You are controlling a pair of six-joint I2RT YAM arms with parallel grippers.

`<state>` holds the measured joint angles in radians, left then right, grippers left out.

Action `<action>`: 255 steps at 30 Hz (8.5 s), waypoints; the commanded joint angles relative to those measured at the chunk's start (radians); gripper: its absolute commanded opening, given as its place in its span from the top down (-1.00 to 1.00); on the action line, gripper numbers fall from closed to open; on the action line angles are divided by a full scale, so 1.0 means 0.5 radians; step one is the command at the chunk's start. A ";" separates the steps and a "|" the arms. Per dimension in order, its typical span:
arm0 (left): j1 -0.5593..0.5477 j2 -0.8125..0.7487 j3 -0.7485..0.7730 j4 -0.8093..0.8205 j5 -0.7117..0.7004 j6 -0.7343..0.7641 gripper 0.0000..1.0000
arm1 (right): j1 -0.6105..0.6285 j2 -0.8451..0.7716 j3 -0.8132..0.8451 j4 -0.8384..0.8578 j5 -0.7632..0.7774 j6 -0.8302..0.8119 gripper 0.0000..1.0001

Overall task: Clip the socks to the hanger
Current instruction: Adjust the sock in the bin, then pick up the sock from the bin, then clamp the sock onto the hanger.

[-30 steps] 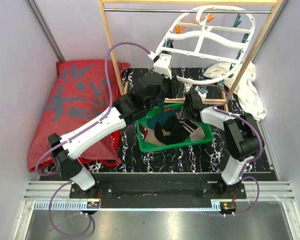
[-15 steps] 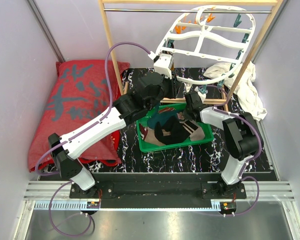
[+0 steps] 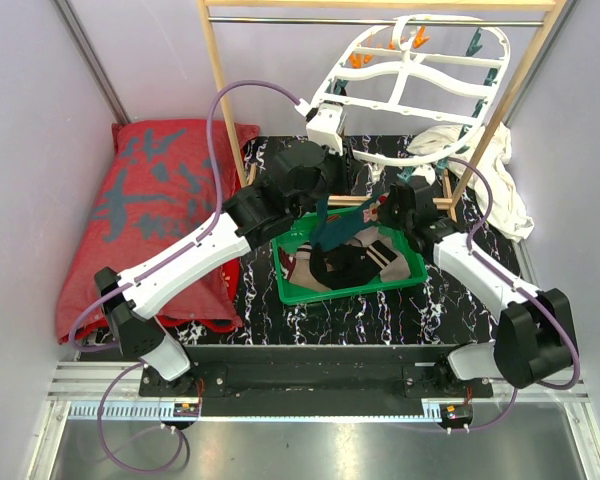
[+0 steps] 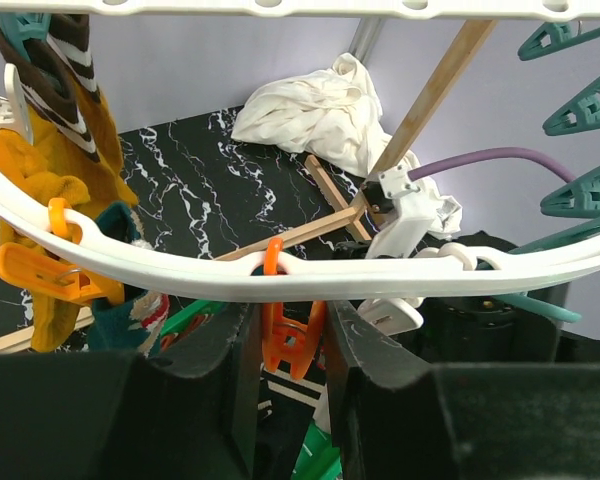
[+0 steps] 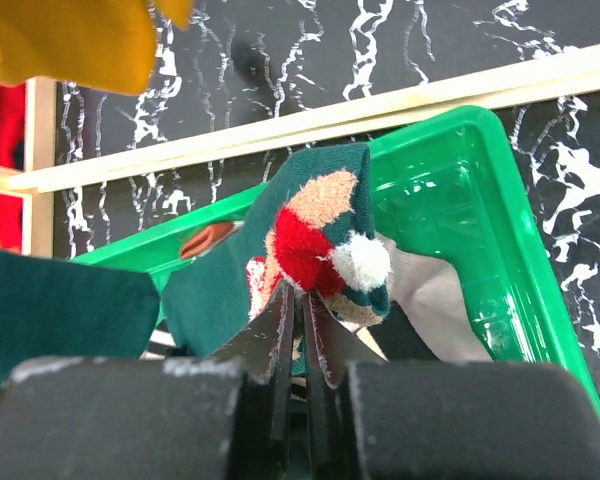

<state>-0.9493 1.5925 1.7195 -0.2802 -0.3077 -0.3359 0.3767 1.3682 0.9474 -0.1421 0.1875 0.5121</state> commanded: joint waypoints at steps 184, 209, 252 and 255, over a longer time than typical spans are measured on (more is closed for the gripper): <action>0.009 -0.145 0.163 -0.007 0.167 -0.212 1.00 | 0.471 -1.113 -0.398 1.134 -0.541 -1.377 0.97; 0.009 -0.172 0.135 0.057 0.235 -0.331 1.00 | 0.471 -1.107 -0.533 1.189 -0.522 -1.371 0.96; 0.015 -0.135 0.117 0.005 0.388 -0.365 1.00 | 0.474 -1.028 -0.336 1.248 -0.458 -1.371 0.98; 0.015 -0.132 0.108 0.027 0.413 -0.399 1.00 | 0.474 -1.012 -0.333 1.263 -0.458 -1.368 0.99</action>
<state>-0.9424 1.5505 1.7592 -0.3111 -0.1562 -0.5076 0.6044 0.8551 0.7284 0.4072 -0.0608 -0.1791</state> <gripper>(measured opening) 0.285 0.017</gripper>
